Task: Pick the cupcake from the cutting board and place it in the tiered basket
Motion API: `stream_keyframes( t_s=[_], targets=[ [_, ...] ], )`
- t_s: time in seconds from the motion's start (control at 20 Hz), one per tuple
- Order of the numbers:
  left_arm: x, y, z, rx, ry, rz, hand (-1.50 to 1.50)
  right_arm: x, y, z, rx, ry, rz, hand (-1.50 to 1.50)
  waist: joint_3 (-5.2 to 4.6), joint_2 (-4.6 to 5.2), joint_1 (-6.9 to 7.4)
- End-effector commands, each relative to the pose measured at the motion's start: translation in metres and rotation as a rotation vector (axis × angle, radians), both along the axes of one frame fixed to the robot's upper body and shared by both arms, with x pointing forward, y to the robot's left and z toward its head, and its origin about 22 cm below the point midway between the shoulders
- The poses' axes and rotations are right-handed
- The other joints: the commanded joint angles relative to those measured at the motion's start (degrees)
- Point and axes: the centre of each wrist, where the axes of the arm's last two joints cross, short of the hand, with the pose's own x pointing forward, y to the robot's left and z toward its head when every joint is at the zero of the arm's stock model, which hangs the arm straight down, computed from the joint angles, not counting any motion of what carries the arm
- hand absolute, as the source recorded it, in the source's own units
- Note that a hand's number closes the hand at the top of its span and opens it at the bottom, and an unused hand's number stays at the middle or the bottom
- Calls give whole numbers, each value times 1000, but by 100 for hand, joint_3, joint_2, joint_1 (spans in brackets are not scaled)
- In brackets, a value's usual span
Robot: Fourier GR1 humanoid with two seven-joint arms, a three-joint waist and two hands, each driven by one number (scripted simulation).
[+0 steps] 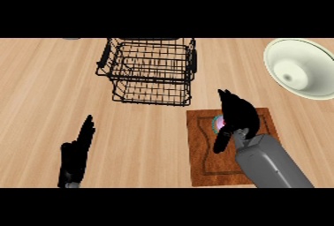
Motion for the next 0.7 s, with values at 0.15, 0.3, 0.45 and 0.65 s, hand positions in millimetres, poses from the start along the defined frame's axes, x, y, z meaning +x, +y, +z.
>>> stream_keyframes(
  t_s=[0.15,0.3,0.45,0.65],
  targets=[
    [-8,3,-1,6,4,2,0,7,-7,0,-58,117,-52,-150,0,-4,-2],
    [-7,-7,5,4,-3,4,0,8,-21,-12,-35,137,-67,-150,1,-6,-11],
    [-11,-3,-6,17,3,3,0,2,-17,-24,-25,147,-68,-150,0,-4,-13],
    [-9,-7,-12,5,-3,12,0,13,-20,-35,-22,154,-64,-150,0,-1,-5]
  ],
)
